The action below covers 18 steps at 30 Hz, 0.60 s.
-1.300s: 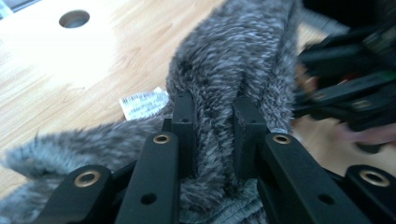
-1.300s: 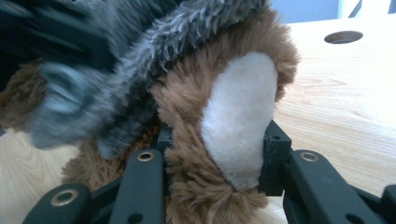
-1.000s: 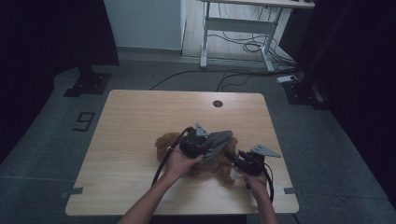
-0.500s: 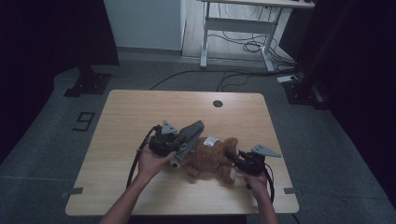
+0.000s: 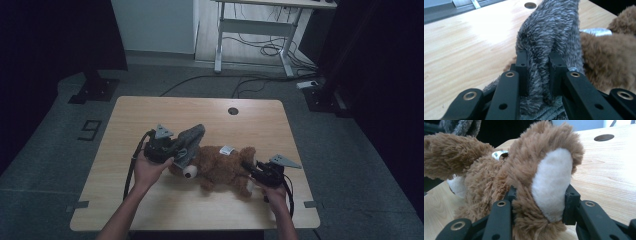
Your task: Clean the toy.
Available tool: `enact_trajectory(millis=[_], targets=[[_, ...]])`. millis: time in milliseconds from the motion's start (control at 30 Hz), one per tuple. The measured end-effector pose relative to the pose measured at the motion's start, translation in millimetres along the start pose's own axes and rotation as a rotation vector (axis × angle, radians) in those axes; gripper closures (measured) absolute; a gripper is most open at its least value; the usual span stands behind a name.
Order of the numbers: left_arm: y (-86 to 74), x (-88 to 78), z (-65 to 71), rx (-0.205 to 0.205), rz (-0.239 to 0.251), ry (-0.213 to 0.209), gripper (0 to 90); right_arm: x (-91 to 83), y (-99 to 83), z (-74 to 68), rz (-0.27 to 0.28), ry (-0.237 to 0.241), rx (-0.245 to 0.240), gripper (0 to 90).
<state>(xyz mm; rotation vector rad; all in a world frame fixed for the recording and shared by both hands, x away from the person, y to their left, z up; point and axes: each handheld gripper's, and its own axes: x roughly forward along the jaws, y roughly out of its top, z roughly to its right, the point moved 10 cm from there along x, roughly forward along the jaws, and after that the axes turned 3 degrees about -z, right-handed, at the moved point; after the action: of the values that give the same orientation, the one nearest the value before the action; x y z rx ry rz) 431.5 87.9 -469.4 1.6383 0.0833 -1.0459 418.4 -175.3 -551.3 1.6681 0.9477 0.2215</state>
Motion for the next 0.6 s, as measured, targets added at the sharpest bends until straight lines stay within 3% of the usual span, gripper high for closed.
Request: enact_trajectory(millis=[100,233,400,500,600], targets=[[13.8,6.3,4.1,0.017,-0.010,-0.004,73.0,-0.3,0.1,-0.5,0.000,0.001,-0.004,61.6],[24.0,22.5,5.2,0.003,-0.049,-0.017,72.9,-0.8,0.5,-1.2,0.004,0.004,-0.023,61.5],[6.3,41.2,4.0,-0.013,-0.104,-0.026,73.1,-1.8,0.4,-1.6,0.010,0.022,-0.026,60.4],[-2.7,41.3,2.5,-0.037,-0.081,-0.045,73.3,-2.6,1.1,-4.0,0.010,0.033,-0.028,58.7],[-11.4,35.8,4.9,-0.036,-0.062,-0.053,73.6,-5.4,4.6,-5.7,0.015,0.037,-0.013,49.7]])
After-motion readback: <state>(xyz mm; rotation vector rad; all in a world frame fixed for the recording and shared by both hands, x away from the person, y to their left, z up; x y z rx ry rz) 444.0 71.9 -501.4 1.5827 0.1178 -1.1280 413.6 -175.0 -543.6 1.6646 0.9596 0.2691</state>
